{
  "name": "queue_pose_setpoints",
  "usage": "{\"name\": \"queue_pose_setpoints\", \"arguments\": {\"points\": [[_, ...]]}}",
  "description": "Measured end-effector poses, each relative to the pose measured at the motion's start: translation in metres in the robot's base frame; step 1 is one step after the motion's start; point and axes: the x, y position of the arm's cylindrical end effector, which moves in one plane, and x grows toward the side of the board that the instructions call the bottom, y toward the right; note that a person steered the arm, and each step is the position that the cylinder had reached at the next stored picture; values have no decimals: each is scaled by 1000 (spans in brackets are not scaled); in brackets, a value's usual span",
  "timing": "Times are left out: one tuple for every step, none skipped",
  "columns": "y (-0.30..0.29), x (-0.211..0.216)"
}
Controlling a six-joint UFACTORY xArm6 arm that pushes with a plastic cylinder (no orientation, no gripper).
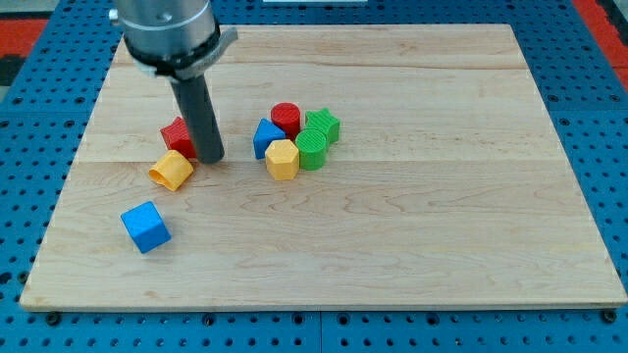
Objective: Push the vertical line of blocks towards the bottom left side of the board
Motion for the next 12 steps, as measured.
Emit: {"name": "queue_pose_setpoints", "arguments": {"points": [[9,-50],[-13,-55],[-33,-19],[-47,25],[-40,34],[-28,51],[-62,73],[-68,71],[5,62],[25,105],[4,138],[-43,152]]}}
